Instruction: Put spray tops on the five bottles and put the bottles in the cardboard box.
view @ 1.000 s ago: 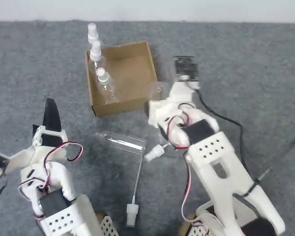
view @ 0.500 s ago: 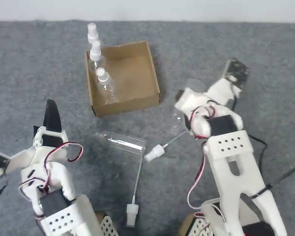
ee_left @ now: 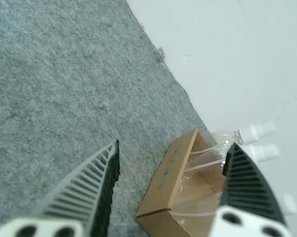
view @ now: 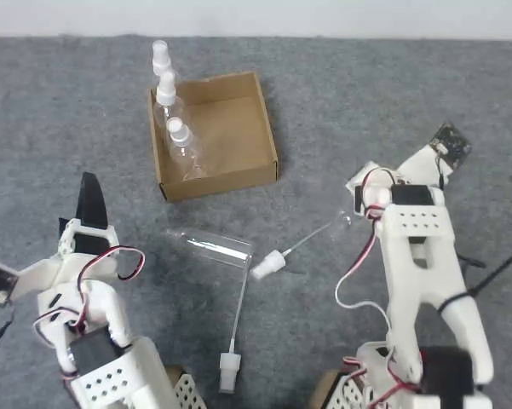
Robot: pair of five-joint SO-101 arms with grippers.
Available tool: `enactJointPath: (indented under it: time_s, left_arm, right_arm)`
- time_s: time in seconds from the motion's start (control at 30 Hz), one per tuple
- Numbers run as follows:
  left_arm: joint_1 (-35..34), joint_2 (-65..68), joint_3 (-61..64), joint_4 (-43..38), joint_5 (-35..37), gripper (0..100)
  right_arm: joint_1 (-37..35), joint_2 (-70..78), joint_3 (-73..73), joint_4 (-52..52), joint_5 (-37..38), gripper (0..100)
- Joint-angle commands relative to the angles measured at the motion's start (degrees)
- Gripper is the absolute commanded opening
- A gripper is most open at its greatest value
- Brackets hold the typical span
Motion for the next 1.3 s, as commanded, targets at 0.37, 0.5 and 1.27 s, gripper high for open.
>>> enactJointPath:
  time_s: [0.37,0.5,1.27]
  left_arm:
    - [0.0,-0.79,-0.75,-1.85,-0.53,32]
    - [0.0,-0.79,-0.75,-1.85,-0.53,32]
    - [0.0,-0.79,-0.75,-1.93,-0.53,32]
  right_arm:
    - [0.31,1.1,-1.14,0.84,1.14,23.6]
    - [0.31,-1.19,-1.14,0.92,6.86,23.6]
    - [0.22,-5.49,-11.87,27.03,42.2,23.7]
